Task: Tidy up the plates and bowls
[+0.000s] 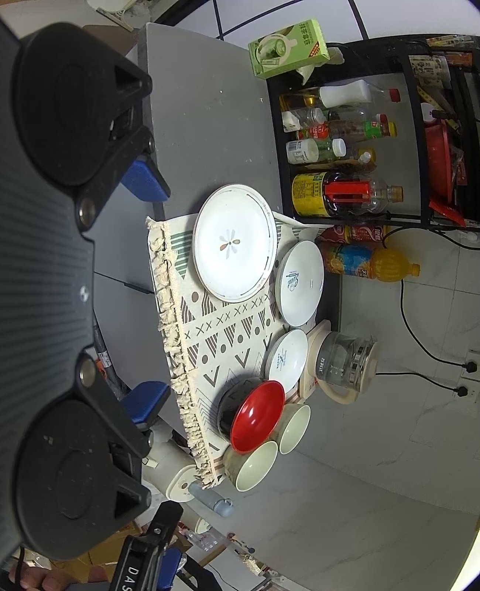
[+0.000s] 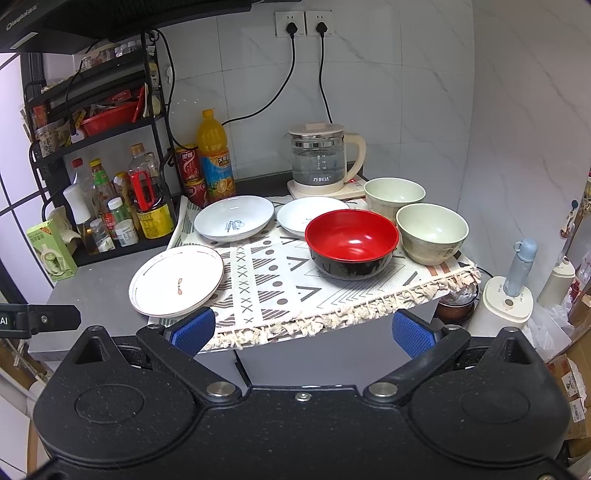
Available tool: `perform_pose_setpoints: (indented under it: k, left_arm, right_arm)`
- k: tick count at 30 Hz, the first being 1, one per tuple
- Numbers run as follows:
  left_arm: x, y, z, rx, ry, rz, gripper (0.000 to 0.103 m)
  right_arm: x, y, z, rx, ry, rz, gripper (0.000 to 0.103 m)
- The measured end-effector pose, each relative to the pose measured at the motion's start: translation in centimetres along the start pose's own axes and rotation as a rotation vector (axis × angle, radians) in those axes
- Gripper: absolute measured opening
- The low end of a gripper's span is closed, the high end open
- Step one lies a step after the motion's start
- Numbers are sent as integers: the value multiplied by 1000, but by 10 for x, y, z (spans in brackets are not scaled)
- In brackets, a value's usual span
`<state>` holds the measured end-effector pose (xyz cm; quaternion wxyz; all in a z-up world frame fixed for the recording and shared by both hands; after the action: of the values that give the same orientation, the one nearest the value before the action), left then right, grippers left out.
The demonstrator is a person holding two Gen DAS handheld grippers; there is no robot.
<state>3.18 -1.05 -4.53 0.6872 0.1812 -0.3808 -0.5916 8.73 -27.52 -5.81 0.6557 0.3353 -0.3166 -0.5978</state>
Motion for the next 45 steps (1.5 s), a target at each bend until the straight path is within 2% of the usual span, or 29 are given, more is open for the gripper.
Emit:
perform_pose_setpoints:
  k: [26,45]
  left_arm:
    - [15,11,-21,-43,8,11,102]
    - [28,54,-88,-81,-4,32,102]
  right_arm:
    - [15,7,-18,-20,22,-18,103]
    - [52,32,-75,-73,-31,-49,103]
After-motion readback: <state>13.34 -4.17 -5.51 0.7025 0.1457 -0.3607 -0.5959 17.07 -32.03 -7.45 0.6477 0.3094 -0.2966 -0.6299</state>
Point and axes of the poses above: each gripper's, at about its wrist camera, not at the fingertips, and z roughly against the way its jaws point, x to its right, y to its top, the point moved 7 cm from there along -z, roughly the way its jaws point, and after that the axes turned 13 degrees about -y, right-handed, at the moved point
